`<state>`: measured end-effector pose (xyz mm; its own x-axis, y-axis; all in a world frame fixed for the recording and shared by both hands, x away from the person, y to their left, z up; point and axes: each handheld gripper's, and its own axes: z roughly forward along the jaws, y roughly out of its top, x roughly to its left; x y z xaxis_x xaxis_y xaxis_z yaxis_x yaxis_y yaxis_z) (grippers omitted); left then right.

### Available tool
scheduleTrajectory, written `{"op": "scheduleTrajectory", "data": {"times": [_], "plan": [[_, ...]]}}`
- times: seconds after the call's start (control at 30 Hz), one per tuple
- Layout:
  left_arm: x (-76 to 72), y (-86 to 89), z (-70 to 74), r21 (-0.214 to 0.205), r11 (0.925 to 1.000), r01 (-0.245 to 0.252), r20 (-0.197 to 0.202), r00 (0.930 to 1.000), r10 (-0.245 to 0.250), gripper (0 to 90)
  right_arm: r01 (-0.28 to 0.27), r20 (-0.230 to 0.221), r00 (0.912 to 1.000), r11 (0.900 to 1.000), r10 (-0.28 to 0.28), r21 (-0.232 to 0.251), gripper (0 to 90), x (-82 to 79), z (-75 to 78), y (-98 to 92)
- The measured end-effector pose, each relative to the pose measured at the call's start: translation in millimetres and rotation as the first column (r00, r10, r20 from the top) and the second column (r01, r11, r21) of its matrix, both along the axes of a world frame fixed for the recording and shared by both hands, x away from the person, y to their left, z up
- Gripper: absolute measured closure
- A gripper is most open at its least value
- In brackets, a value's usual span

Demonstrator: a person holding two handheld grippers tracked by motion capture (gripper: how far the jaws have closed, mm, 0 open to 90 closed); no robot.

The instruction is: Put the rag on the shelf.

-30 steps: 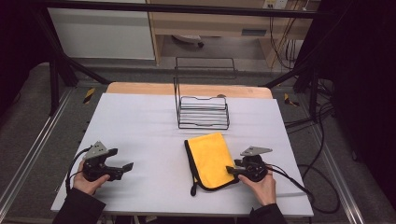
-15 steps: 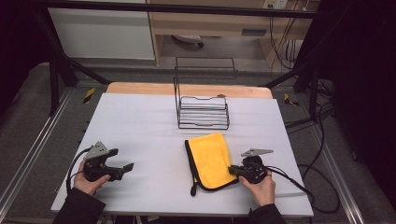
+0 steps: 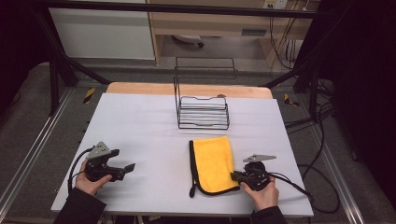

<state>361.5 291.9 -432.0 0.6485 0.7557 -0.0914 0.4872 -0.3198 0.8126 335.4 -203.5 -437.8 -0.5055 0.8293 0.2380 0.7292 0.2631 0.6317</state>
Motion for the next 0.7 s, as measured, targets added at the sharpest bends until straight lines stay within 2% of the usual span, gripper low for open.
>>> {"op": "scheduleTrajectory", "data": {"times": [0.07, 0.13, 0.27, 0.43, 0.63, 0.7], "plan": [[0.4, -1.0, 0.1, 0.004, 1.0, -0.003, -0.006, 1.0, 0.003, 7.6, -0.021, 0.024, 0.9995, 0.9998, 0.021, -0.001, 73.2, 0.3, 0.1, -2.3], [1.0, -2.9, -0.1, 0.003, 1.0, -0.008, -0.011, 0.9999, 0.008, 6.7, -0.037, 0.073, 0.9967, 0.9993, 0.036, 0.008, 65.1, 1.4, 0.5, -6.3], [1.7, -8.2, -0.6, 0.012, 0.9999, -0.006, -0.018, 0.9998, 0.006, 5.1, -0.052, 0.135, 0.9899, 0.9974, 0.045, 0.049, 50.4, 5.7, 2.0, -15.0], [2.6, -15.6, 0.1, 0.013, 0.9999, -0.008, -0.029, 0.9995, 0.008, 3.7, -0.069, 0.211, 0.9757, 0.9972, 0.061, 0.03, 31.9, 13.8, -0.5, -21.5], [6.1, -28.7, 3.1, 0.016, 0.9998, 0.007, -0.026, 0.9996, -0.006, 3.7, -0.086, 0.23, 0.9701, 0.9957, 0.076, 0.034, 13.7, 24.4, -2.9, -23.8], [7.6, -34.3, 4.9, 0.016, 0.9998, 0.013, -0.03, 0.9995, -0.012, 3.9, -0.093, 0.232, 0.9691, 0.9951, 0.082, 0.035, 11.7, 27.1, -3.1, -23.8]]}}
